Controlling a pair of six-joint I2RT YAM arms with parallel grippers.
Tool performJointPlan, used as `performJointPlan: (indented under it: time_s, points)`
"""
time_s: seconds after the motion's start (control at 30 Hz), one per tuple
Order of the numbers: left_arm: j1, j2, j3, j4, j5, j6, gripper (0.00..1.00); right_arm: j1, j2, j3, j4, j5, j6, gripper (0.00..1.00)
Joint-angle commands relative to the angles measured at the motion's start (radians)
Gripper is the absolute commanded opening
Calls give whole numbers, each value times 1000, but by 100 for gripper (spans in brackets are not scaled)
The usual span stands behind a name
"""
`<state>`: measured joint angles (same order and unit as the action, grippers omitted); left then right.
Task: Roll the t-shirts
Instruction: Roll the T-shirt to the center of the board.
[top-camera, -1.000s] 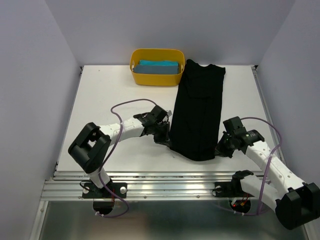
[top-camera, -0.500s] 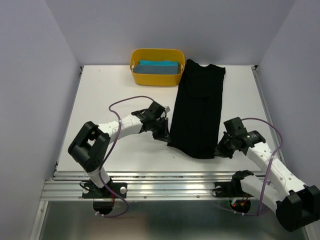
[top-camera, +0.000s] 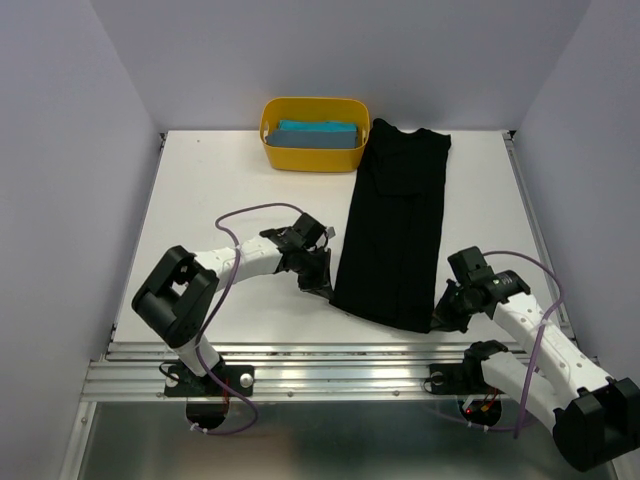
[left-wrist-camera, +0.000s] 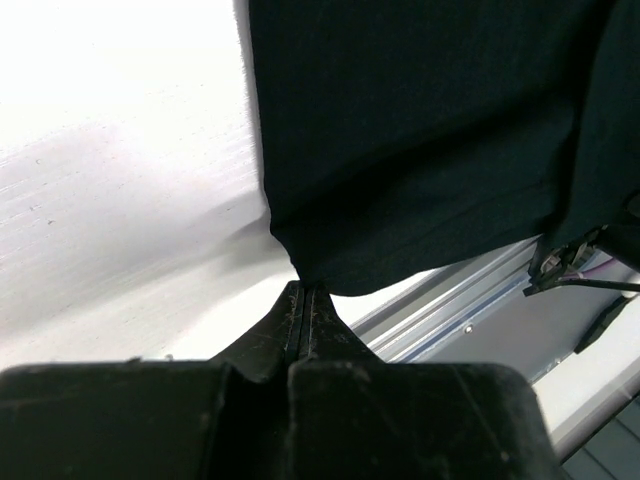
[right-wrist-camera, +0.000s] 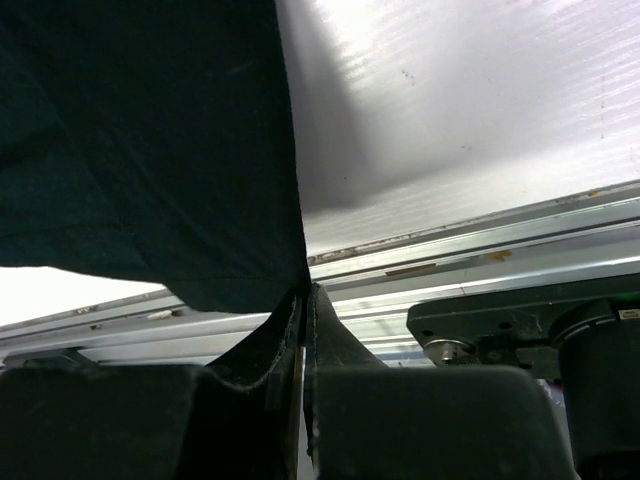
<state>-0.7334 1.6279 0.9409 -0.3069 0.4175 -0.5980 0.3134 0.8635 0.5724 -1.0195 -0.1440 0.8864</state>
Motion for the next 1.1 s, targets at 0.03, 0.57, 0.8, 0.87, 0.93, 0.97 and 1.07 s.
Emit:
performJointPlan:
  time_s: [0.03,0.57,0.8,0.87,0.93,0.97,1.07]
  points:
    - [-4,-31,6,-14,-5,26,0,-8,-9,-5,-56,1,-21,1]
    - [-4,20,170,-38,-60,-3,0,-8,65,99,15,103,25,1]
    - [3,78,220,-20,-82,-5,0,-8,141,152,67,195,34,1]
    - [8,93,226,-11,-83,-8,0,-8,157,161,78,216,36,1]
    - [11,102,233,-9,-86,-8,0,-8,163,162,90,227,39,1]
    - [11,105,240,-9,-86,-8,0,-8,164,162,94,231,40,1]
    - [12,118,251,-8,-95,-8,0,-8,180,158,117,242,43,1]
